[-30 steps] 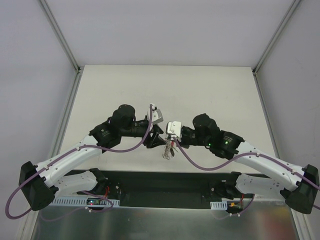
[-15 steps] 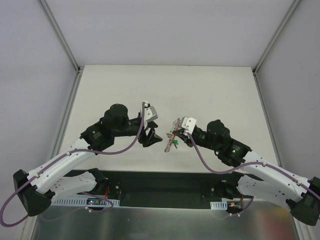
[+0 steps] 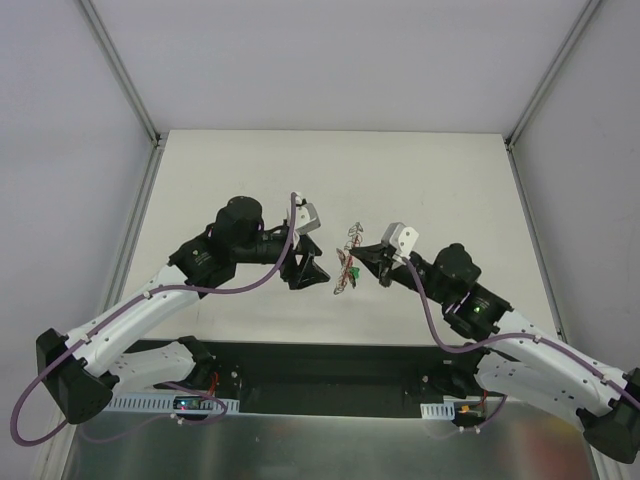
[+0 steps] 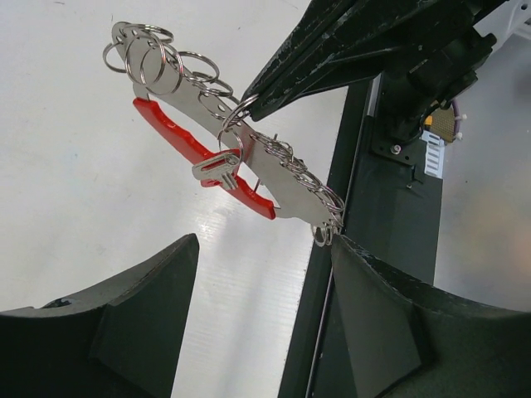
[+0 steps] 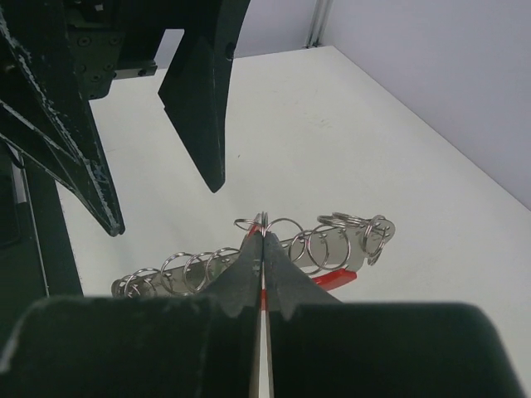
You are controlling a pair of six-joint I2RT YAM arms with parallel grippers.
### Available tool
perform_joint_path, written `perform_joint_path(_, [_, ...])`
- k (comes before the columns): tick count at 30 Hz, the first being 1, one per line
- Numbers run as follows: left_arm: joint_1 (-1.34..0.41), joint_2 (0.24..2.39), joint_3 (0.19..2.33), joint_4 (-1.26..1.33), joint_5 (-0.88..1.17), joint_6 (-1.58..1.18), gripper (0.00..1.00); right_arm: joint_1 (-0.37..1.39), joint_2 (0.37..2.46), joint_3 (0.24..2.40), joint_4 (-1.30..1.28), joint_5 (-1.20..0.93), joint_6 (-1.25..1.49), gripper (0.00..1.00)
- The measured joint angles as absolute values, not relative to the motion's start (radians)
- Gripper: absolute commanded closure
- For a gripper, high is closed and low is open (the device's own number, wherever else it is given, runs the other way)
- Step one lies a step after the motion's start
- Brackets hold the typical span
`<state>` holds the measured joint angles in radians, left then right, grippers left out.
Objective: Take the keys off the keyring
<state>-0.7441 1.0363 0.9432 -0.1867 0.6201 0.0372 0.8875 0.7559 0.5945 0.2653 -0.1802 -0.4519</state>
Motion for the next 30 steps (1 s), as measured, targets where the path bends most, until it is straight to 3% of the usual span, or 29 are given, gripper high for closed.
perform_joint_path(30, [-0.744,1.041,0.981,-0.133,0.651,0.186,0.37,0.86,0.757,0.576,0.485,-0.385,-0.226,0.99])
